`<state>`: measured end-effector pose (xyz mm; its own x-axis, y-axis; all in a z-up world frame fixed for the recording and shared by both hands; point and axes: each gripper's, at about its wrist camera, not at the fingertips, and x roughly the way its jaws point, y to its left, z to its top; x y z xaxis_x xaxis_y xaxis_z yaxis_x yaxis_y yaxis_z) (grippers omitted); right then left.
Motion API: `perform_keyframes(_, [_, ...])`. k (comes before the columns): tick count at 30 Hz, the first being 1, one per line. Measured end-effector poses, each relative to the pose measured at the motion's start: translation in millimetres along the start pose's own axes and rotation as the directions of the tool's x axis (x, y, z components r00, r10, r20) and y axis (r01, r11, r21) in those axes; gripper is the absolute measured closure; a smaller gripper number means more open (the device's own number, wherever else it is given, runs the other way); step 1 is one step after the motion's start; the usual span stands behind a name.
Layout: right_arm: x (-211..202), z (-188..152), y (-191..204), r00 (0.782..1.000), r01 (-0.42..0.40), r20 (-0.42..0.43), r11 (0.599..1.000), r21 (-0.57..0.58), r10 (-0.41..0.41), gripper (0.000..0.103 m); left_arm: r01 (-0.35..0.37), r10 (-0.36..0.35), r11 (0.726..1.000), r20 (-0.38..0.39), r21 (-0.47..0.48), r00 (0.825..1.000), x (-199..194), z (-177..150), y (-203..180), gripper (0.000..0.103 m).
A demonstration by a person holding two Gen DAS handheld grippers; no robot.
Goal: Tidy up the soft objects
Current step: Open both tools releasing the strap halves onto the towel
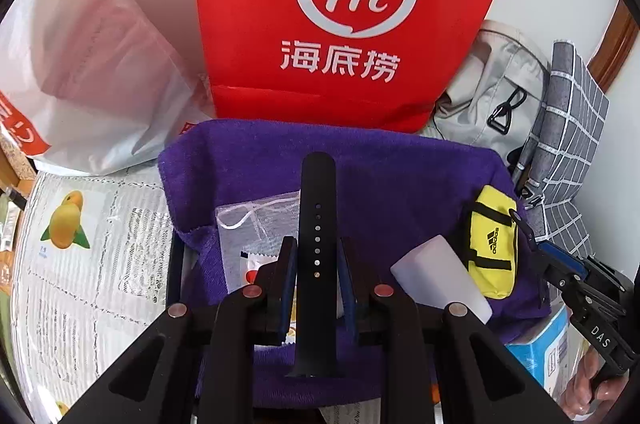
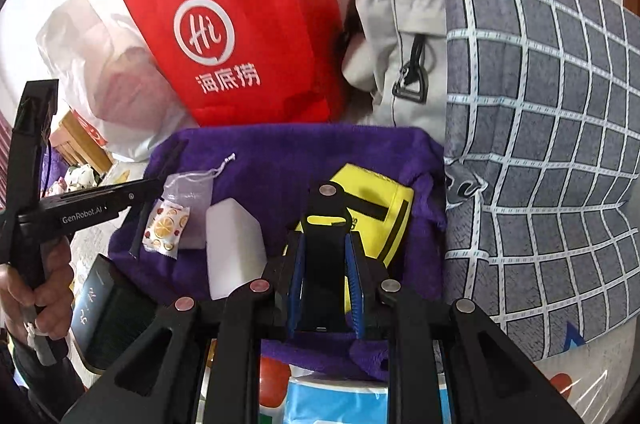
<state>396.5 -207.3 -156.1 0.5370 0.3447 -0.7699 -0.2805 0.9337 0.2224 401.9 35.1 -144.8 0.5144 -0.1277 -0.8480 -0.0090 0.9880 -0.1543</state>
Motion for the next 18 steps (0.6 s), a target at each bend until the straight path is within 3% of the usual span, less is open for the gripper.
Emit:
perform_keyframes(7, [11, -3, -5, 0.999, 0.014, -0.035, 1.000, 0.005, -0.014, 0.082, 0.076, -0.077, 0.997, -0.052, -0.022, 0.996, 18, -2, 4, 0.083])
perform_keyframes(18, [21, -4, -5, 0.997, 0.018, -0.077, 1.000, 0.005, -0.018, 0.081, 0.075, -0.079, 0.996, -0.104, -0.044, 0.991, 36, -4, 2, 0.083])
